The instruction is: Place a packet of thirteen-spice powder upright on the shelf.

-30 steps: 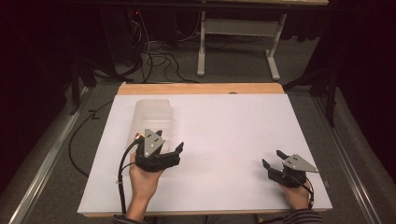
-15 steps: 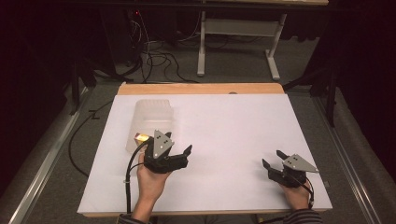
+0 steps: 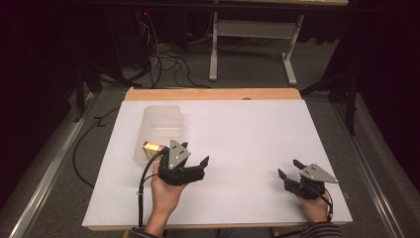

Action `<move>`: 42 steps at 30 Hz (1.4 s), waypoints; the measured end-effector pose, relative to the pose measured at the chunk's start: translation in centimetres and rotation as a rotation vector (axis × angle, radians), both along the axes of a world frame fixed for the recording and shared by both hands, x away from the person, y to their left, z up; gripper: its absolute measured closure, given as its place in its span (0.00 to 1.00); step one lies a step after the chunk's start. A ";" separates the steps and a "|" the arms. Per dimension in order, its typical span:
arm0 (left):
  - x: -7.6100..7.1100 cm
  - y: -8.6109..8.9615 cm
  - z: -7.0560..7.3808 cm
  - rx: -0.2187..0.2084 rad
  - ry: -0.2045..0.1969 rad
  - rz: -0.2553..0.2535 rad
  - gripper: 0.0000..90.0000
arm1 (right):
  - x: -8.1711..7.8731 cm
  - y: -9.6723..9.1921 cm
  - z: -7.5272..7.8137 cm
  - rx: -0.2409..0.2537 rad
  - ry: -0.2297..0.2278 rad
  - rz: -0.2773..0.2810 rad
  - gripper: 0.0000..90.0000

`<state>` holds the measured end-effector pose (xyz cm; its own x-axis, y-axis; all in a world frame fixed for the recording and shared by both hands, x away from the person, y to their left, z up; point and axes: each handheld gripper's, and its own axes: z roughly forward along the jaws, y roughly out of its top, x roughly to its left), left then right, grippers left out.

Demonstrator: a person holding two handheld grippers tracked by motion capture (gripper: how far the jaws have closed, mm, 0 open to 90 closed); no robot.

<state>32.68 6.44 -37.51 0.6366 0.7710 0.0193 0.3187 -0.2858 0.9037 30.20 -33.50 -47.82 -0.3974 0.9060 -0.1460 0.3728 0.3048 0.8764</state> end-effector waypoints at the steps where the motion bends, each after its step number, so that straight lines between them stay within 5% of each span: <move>1: 0.0 -0.1 0.0 0.000 0.001 -0.002 0.25 | 0.0 0.0 0.0 0.000 -0.001 0.000 0.37; 42: -0.2 -2.8 -2.6 -0.008 0.051 -0.051 0.26 | -0.1 0.0 0.0 -0.001 -0.005 -0.001 0.37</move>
<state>32.52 3.60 -40.08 0.6752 0.7374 -0.0200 0.3498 -0.2962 0.8888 30.13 -33.51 -47.81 -0.3955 0.9063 -0.1489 0.3692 0.3053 0.8778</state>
